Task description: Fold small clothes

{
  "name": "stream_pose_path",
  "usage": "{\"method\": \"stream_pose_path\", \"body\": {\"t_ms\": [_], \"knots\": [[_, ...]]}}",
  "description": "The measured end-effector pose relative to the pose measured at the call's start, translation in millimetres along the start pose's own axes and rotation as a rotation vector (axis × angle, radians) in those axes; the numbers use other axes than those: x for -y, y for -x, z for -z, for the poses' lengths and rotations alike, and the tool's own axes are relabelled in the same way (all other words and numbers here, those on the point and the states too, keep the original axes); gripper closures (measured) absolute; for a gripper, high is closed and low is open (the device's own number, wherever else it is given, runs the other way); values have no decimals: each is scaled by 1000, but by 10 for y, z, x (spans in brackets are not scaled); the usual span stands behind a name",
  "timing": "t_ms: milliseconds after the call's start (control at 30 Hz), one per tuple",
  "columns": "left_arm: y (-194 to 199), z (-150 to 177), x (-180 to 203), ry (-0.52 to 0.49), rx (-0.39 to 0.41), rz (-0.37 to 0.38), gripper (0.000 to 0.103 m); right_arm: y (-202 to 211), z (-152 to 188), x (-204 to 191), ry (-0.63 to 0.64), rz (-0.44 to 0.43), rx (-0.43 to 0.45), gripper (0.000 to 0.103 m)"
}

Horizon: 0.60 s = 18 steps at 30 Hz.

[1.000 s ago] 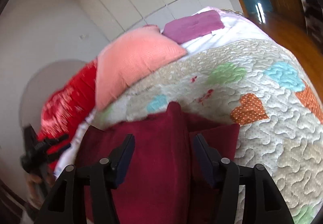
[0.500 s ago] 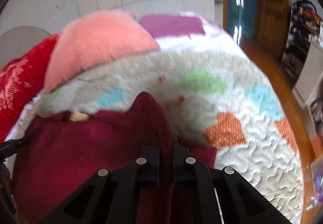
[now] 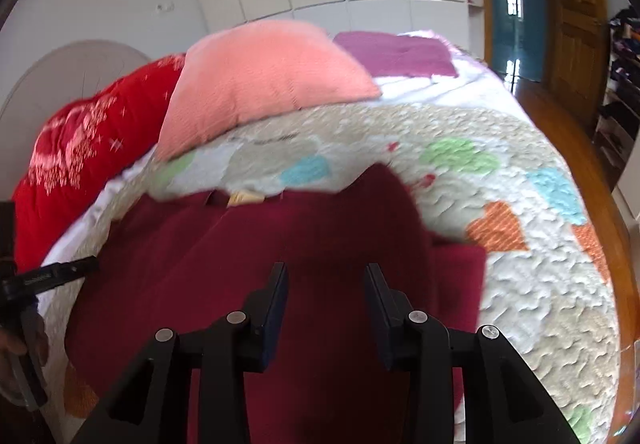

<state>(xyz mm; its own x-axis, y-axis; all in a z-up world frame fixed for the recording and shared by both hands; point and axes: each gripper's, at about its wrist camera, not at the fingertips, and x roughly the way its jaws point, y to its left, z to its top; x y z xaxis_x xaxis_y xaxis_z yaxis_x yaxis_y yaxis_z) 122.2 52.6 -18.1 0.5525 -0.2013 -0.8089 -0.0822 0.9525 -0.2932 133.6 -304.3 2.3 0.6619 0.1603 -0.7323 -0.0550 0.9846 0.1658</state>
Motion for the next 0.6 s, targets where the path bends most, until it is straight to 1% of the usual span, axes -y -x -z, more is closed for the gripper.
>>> {"method": "stream_pose_path", "body": {"t_ms": [100, 133, 200, 233, 300, 367, 433, 533, 600], "knots": [[74, 199, -20, -3, -34, -2, 39, -324, 87, 65, -27, 34, -80, 65], [90, 236, -27, 2, -36, 0, 39, -369, 91, 76, -35, 34, -80, 65], [117, 318, -46, 17, -34, 15, 39, -293, 29, -15, -34, 67, -83, 65], [122, 345, -58, 29, -32, 22, 39, -243, -12, -83, -39, 61, -85, 65], [114, 354, -69, 40, -25, 31, 39, -130, -77, -224, -52, -20, -63, 65], [91, 359, -80, 41, -21, 38, 39, -54, -130, -458, -37, -90, -58, 65], [69, 360, -105, 47, -21, 46, 39, -71, -166, -736, -7, -161, -64, 64], [36, 347, -138, 57, -30, 61, 39, -217, -202, -1162, 50, -216, -100, 64], [41, 328, -145, 51, -26, 60, 39, -291, -220, -1381, 78, -237, -108, 64]]}}
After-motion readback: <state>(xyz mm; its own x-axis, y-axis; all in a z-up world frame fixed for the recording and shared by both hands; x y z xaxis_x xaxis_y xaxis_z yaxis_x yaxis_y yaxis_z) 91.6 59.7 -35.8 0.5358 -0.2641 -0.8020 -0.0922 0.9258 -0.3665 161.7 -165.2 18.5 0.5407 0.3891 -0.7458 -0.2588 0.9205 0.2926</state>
